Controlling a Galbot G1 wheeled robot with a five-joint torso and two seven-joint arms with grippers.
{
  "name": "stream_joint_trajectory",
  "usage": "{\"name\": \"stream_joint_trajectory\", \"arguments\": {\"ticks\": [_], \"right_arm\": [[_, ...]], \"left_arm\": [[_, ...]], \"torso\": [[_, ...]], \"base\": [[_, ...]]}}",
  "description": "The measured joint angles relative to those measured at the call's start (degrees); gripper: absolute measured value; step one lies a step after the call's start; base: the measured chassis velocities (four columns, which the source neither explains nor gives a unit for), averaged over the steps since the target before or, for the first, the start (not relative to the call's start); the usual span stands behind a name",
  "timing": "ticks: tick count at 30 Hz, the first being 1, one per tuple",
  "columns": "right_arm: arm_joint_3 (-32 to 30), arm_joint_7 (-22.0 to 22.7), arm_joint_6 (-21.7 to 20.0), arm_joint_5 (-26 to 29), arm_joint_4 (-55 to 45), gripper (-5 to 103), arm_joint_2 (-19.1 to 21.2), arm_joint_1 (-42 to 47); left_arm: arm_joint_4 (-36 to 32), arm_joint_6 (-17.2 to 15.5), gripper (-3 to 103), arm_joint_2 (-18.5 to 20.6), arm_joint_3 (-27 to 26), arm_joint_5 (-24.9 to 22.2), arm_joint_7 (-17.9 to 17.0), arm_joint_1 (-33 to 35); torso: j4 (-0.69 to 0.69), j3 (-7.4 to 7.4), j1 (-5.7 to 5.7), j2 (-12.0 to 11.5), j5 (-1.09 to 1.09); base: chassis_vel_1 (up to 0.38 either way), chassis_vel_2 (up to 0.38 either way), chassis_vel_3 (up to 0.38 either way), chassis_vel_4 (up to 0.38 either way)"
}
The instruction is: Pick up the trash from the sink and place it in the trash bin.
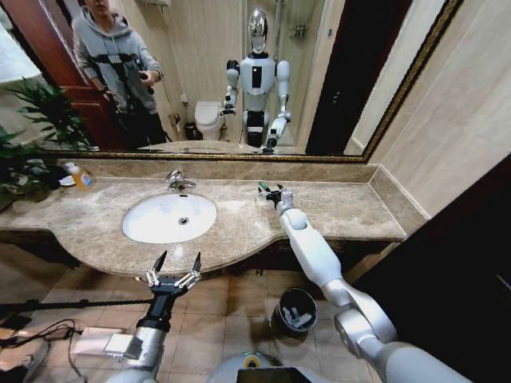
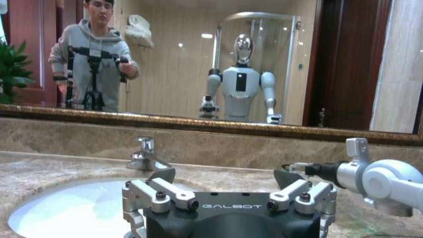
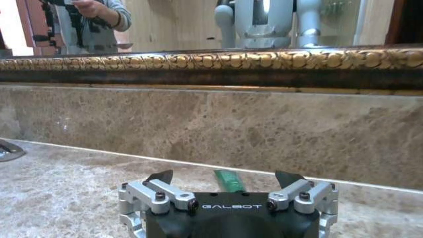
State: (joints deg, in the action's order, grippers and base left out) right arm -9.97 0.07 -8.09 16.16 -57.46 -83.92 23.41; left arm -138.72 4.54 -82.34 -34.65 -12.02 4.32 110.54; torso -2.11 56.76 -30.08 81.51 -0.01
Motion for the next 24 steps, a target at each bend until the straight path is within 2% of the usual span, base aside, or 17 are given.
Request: {"name": "stream_joint_trajectory", "arguments": {"ticks": [12, 24], "right_arm": [[-0.07, -1.11, 2.85, -0.68, 9.56, 100, -3.64, -4.66], [-1.63, -1.36, 4.47, -2.18, 14.81, 100, -5.27, -6.97]], "left_arm": [[0.00, 0.00, 100, 0.00, 0.00, 0.00, 0.00, 0.00], [0.00, 0.00, 100, 0.00, 0.00, 0.00, 0.00, 0.00]], "torso": [[0.00, 0.00, 0.00, 0.01, 0.00], [0.00, 0.00, 0.00, 0.00, 0.00]], "base": [[0.000, 0.000, 0.000, 0.000], [0.000, 0.000, 0.000, 0.000]]}}
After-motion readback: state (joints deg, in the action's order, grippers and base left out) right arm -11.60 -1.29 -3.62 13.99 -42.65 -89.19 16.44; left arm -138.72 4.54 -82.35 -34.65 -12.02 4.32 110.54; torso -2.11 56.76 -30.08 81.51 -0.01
